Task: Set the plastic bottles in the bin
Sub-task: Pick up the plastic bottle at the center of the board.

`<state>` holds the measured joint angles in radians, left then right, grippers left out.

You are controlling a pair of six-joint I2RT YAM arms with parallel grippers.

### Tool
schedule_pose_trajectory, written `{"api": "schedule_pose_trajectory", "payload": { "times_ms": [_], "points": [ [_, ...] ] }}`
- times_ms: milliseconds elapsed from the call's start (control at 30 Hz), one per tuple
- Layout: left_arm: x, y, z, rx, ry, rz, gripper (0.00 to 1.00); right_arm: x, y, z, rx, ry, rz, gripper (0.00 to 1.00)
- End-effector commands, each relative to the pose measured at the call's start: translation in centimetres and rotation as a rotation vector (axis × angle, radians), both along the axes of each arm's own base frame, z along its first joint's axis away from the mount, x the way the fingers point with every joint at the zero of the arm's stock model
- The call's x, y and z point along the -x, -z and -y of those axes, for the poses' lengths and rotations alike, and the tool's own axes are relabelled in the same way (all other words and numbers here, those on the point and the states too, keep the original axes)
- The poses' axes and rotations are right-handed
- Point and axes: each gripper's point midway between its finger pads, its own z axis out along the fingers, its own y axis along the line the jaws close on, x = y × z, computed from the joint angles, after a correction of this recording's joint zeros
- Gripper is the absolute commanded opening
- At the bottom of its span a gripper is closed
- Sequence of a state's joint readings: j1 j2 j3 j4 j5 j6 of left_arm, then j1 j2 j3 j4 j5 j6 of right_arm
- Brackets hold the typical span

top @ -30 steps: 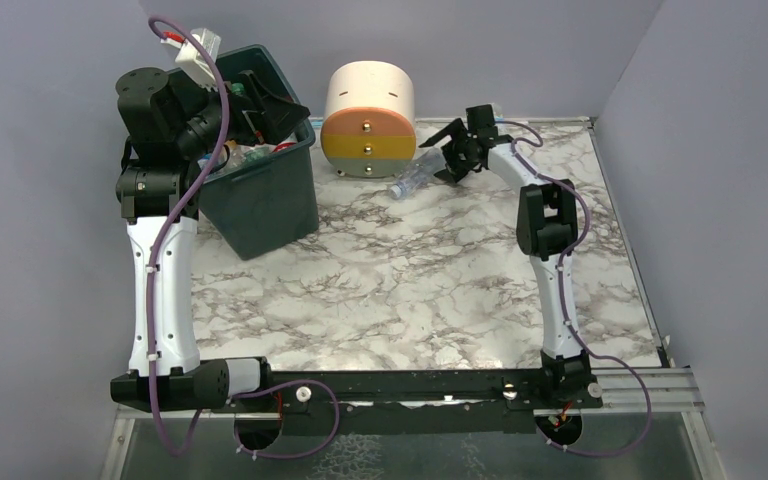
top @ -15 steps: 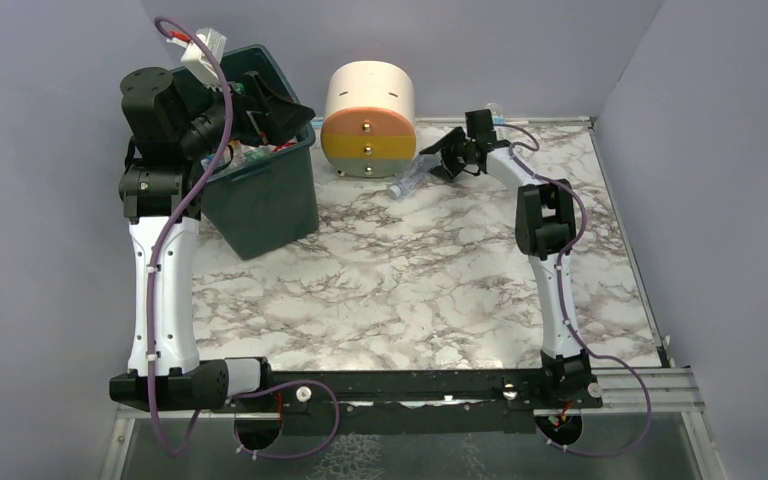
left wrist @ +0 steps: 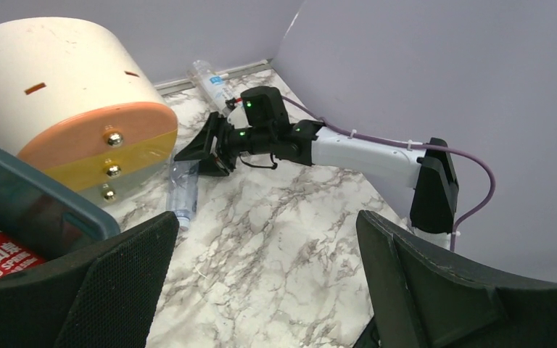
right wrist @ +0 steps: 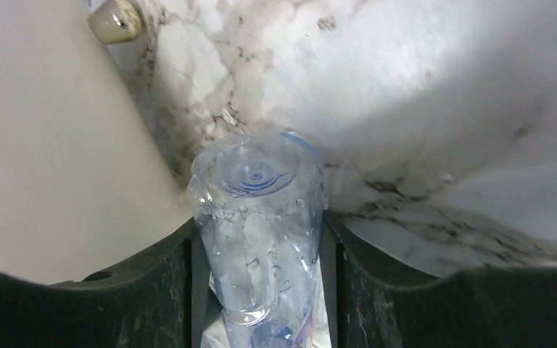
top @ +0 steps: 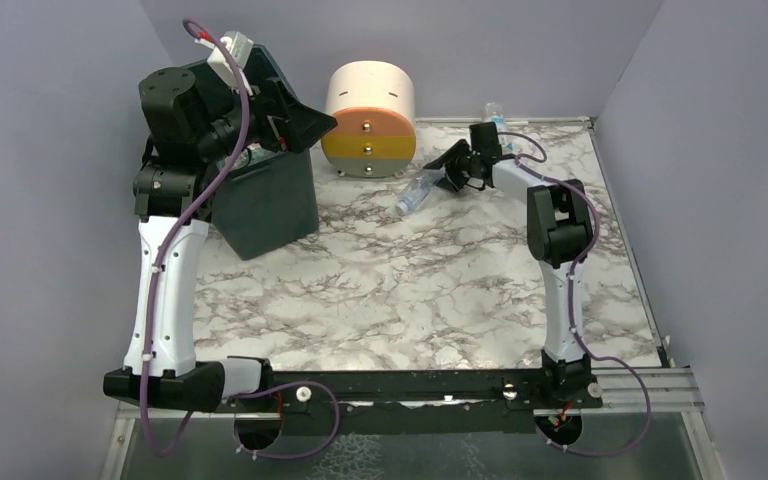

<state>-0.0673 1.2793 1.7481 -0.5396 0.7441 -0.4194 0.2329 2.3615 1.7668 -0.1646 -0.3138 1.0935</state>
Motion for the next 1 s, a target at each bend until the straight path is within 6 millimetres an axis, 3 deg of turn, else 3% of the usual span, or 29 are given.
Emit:
{"api": "schedule_pose_trajectory", "payload": {
  "times_ms": [0,333,600,967],
  "points": [
    [0.4,-0.9,1.2,0.003,0.028,0.032,0.99,2.5,2.2,2.5,0.177,-0.005,-0.035,0.35],
    [1.3,-0.4,3.3,0.001,0.090,0.016,0.99,4.4,-4.8,5.0,0.285,-0.008,0.145,0.34],
    [2.0,0.0,5.1,0.002,0.151,-0.001,0.99,4.8,-13.0,7.2,0.424,-0.016,0.347,0.33],
    [3.1,2.2,9.9,-0.049,0.268,-0.014,0.99,7.3,-25.1,8.4,0.542,-0.064,0.704,0.33]
  ]
}}
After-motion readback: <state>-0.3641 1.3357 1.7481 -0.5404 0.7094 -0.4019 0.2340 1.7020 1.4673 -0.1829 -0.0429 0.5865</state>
